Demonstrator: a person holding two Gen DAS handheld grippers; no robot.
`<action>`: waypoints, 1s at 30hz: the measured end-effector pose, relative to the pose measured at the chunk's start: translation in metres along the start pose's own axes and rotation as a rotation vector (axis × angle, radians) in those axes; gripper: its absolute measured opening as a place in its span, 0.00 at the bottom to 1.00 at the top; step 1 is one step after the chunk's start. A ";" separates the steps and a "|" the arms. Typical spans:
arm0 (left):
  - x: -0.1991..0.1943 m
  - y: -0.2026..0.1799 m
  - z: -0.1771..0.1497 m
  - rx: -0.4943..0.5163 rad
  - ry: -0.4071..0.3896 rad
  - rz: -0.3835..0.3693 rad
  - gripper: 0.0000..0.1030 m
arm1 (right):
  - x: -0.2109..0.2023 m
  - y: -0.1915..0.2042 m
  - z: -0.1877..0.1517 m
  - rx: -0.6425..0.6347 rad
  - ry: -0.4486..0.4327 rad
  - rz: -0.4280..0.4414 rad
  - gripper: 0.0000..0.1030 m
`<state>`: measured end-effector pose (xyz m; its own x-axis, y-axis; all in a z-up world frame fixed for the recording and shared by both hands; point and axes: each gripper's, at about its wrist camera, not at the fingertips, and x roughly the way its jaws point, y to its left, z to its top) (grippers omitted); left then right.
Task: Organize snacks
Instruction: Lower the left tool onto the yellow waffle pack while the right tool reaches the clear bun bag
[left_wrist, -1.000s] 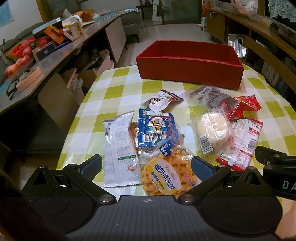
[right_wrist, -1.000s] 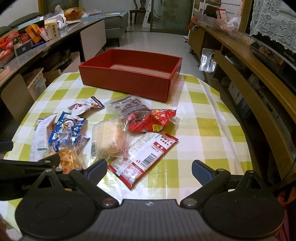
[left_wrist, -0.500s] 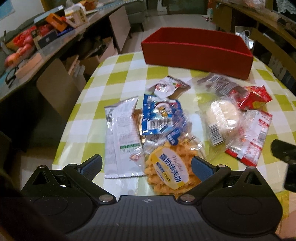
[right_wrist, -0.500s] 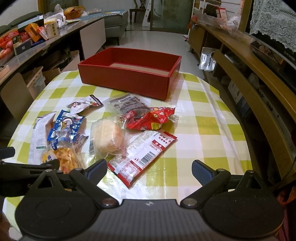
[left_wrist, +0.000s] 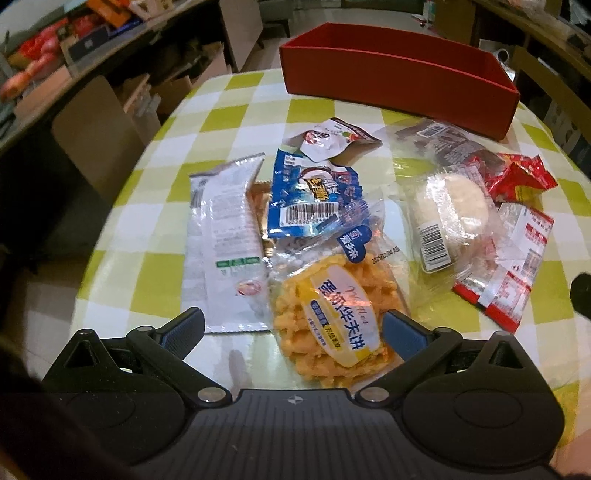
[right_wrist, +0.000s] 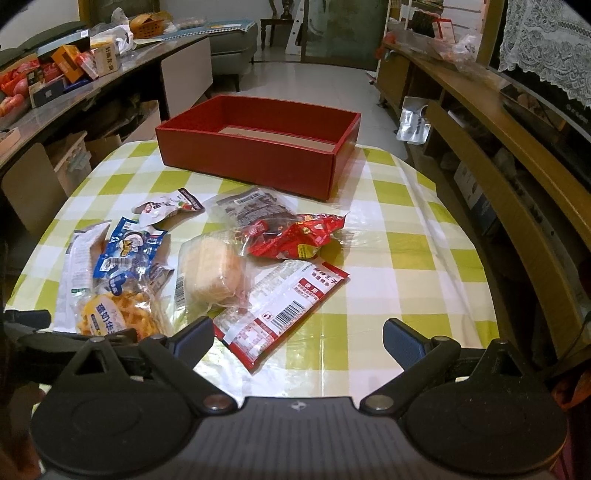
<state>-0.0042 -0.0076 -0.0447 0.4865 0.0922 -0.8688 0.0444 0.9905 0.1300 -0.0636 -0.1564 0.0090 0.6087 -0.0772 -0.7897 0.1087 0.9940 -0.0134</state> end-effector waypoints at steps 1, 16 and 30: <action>0.000 0.000 0.000 0.000 0.000 -0.003 1.00 | 0.000 0.000 0.000 -0.001 0.000 0.000 1.00; -0.019 -0.001 0.001 0.048 -0.045 -0.094 0.51 | 0.005 0.004 -0.003 -0.015 0.024 0.042 1.00; -0.011 0.040 -0.001 -0.055 0.033 -0.170 0.83 | 0.031 0.053 0.016 -0.125 0.043 0.153 0.71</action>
<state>-0.0085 0.0310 -0.0308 0.4472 -0.0744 -0.8913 0.0754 0.9961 -0.0453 -0.0260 -0.1072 -0.0061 0.5762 0.0765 -0.8138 -0.0825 0.9960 0.0352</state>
